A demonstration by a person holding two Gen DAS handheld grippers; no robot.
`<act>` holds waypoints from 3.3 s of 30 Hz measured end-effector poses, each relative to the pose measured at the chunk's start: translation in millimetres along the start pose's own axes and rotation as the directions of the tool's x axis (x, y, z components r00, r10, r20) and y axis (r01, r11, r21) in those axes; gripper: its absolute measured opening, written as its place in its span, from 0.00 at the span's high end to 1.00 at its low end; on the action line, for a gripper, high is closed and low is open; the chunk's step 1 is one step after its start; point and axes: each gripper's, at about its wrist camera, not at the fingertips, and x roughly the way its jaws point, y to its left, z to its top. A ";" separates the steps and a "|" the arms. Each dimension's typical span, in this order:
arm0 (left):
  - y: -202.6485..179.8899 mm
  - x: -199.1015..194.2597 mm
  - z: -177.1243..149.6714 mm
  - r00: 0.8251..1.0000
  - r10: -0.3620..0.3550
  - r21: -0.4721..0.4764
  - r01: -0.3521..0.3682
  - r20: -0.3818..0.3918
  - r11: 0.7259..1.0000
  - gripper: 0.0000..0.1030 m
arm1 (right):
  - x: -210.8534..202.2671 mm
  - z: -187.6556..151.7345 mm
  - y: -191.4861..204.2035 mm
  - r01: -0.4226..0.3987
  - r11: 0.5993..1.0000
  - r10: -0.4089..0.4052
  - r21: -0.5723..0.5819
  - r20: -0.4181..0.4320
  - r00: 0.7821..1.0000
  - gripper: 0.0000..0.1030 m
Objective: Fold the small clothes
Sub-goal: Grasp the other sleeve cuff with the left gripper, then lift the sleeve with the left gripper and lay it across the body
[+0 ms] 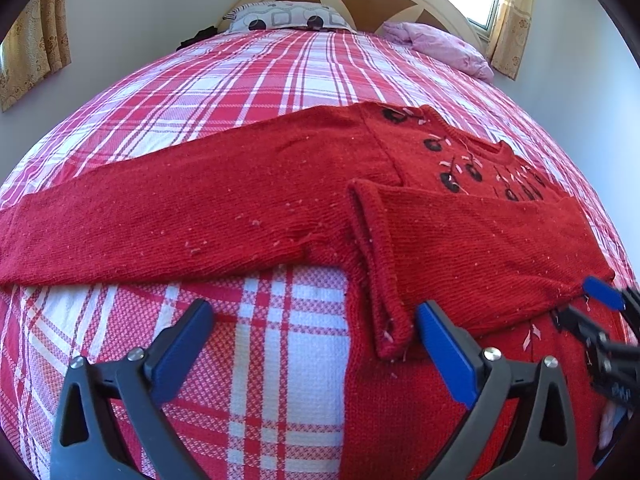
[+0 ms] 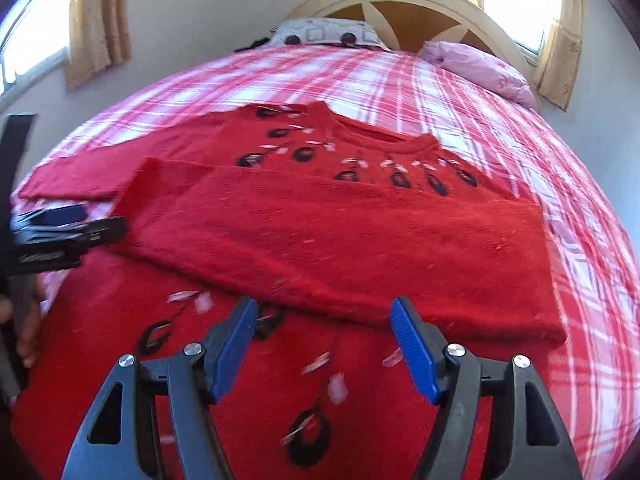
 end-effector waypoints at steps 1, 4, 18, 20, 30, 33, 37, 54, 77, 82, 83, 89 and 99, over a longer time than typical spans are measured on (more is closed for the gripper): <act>-0.6 0.0 -0.2 1.000 0.002 0.001 -0.002 -0.001 1.000 0.00 | -3.2 -3.7 6.7 -0.008 1.000 0.008 -0.016 0.004 1.000 0.32; -1.3 -1.2 -1.0 1.000 0.005 0.001 -0.005 0.000 1.000 0.00 | -2.9 -12.8 24.5 -0.010 0.996 0.008 -0.084 -0.016 1.000 0.32; 138.6 -62.7 -23.9 0.970 0.228 -0.306 -0.193 0.084 0.932 0.00 | -1.1 -22.6 14.4 -0.084 0.996 0.084 -0.014 -0.024 0.996 0.22; 172.1 -71.3 -23.6 0.958 0.278 -0.362 -0.234 0.071 0.902 0.00 | -1.0 -23.0 13.4 -0.089 0.996 0.089 -0.010 -0.022 0.996 0.22; 281.2 -80.9 -31.3 0.960 0.277 -0.685 -0.169 0.049 0.708 0.14 | -2.0 -23.8 11.9 -0.088 0.996 0.088 -0.012 -0.019 0.996 0.22; 282.9 -78.3 -29.6 0.961 0.267 -0.705 -0.140 0.072 0.695 0.15 | -2.2 -23.8 12.4 -0.086 0.996 0.086 -0.013 -0.017 0.996 0.22; 292.7 -77.1 -26.1 0.965 0.244 -0.740 -0.091 0.101 0.666 0.19 | -2.4 -24.0 12.1 -0.087 0.996 0.086 -0.013 -0.016 0.996 0.22; 309.9 -68.6 -20.8 0.965 0.245 -0.733 -0.096 0.098 0.674 0.94 | -2.9 -24.2 12.1 -0.086 0.996 0.086 -0.013 -0.013 0.996 0.22; 200.3 -115.5 37.9 0.950 0.094 -0.525 0.080 0.297 0.848 0.95 | -61.3 -19.7 -8.2 -0.091 0.996 0.088 0.012 0.179 0.980 0.22; 167.8 -125.1 57.7 0.937 0.027 -0.481 0.154 0.348 0.863 0.95 | -78.4 -28.0 -22.1 -0.098 0.995 0.095 0.017 0.147 0.985 0.22; 160.9 -126.2 61.6 0.934 0.011 -0.471 0.169 0.356 0.866 0.95 | -80.4 -32.1 -26.0 -0.104 0.994 0.099 0.033 0.135 0.986 0.22; 124.8 -126.4 77.9 0.921 -0.073 -0.433 0.248 0.382 0.866 0.95 | -90.9 -69.3 -45.0 -0.173 0.977 0.161 0.122 0.105 0.981 0.22; 53.1 -120.7 103.3 0.905 -0.155 -0.332 0.298 0.396 0.895 0.95 | -113.3 -89.5 -71.2 -0.194 0.966 0.165 0.171 0.170 0.972 0.22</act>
